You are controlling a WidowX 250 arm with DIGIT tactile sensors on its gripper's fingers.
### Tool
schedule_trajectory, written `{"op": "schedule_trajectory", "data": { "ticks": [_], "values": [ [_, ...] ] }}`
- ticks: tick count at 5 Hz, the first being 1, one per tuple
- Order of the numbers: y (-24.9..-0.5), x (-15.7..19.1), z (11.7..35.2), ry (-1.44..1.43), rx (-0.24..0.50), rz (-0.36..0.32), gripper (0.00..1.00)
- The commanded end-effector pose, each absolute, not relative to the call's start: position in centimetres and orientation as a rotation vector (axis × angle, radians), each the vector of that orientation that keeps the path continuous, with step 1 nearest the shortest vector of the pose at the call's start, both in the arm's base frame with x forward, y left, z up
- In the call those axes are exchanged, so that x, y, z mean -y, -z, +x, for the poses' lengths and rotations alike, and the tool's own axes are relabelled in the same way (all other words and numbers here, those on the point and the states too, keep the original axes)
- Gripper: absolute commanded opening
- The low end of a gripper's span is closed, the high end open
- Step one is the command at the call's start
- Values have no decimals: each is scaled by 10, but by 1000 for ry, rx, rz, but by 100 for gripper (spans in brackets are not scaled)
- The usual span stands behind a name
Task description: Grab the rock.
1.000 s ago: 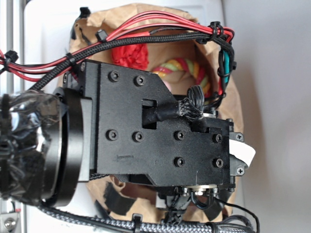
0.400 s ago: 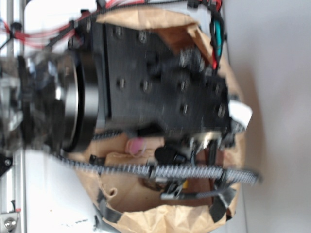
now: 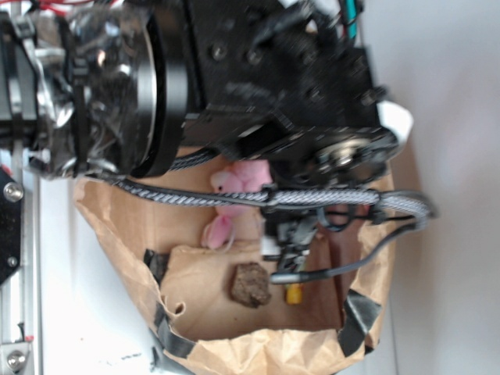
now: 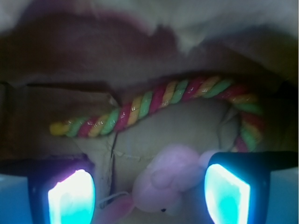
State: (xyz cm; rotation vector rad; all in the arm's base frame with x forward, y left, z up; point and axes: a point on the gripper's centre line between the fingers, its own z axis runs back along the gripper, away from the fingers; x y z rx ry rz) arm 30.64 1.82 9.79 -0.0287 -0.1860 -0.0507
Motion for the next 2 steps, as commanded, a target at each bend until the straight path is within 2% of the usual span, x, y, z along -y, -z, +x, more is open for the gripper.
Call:
{"op": "schedule_trajectory", "data": {
  "ticks": [1, 2],
  "values": [
    [-116, 18, 270, 242, 333, 0, 100],
    [-123, 24, 258, 259, 335, -24, 100]
  ]
}}
